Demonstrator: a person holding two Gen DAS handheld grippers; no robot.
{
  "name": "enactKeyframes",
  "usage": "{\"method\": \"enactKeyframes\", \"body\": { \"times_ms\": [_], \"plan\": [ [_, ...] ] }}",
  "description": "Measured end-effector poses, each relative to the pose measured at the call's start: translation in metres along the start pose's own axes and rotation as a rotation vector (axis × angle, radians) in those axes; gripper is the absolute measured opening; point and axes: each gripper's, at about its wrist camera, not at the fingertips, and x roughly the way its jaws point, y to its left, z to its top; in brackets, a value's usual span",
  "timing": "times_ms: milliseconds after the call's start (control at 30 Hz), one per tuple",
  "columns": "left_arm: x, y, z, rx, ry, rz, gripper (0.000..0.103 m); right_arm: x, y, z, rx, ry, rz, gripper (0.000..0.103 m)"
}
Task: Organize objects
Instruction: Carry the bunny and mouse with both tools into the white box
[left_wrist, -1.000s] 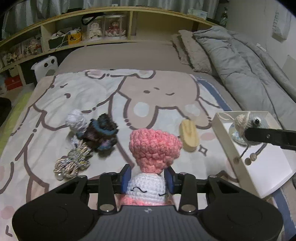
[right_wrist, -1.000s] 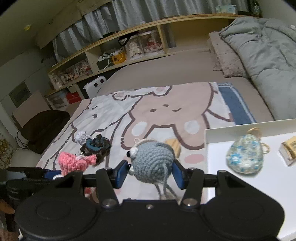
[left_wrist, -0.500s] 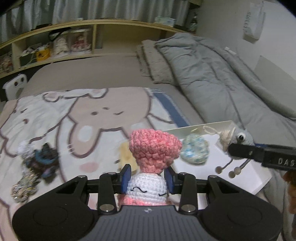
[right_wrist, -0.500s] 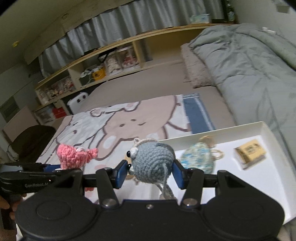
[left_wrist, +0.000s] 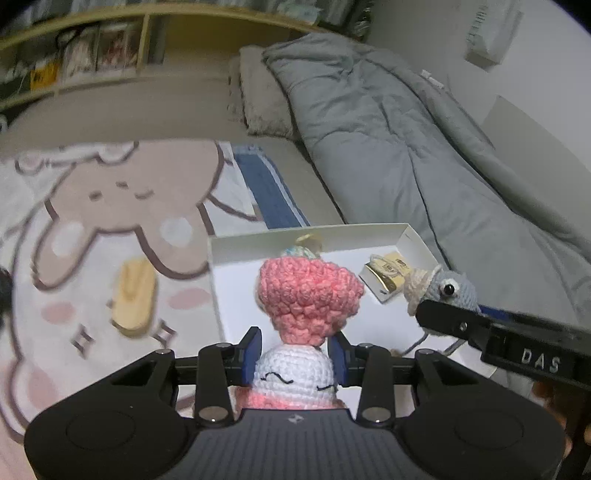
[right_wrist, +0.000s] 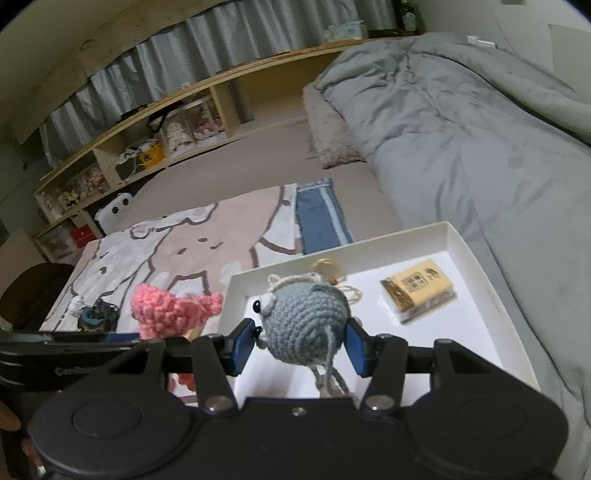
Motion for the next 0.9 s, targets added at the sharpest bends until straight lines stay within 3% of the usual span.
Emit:
{"method": "enactKeyframes", "body": {
  "times_ms": [167,400,533,667,833,900],
  "plan": [
    [0.024,-0.002,0.001,-0.161,0.014,-0.044,0.041,0.009,-0.015,0.001,0.026,0.003,-0.016,0.053],
    [0.062,0.007,-0.007,-0.287,0.088,-0.062,0.041,0.027,-0.026,-0.001,0.040,0.041,-0.024,0.053],
    [0.068,0.006,-0.008,-0.214,0.074,0.022,0.042,0.038,-0.025,-0.004,0.039,0.066,-0.023,0.053],
    [0.066,0.000,-0.005,-0.127,0.056,0.064,0.064,0.047,-0.023,-0.006,0.047,0.081,-0.012,0.054],
    [0.060,-0.007,-0.006,0.005,0.071,0.105,0.064,0.058,-0.018,-0.006,0.040,0.120,-0.018,0.057],
    [0.059,-0.007,-0.009,0.049,0.093,0.115,0.064,0.057,-0.017,-0.007,0.042,0.128,-0.043,0.067]
  ]
}}
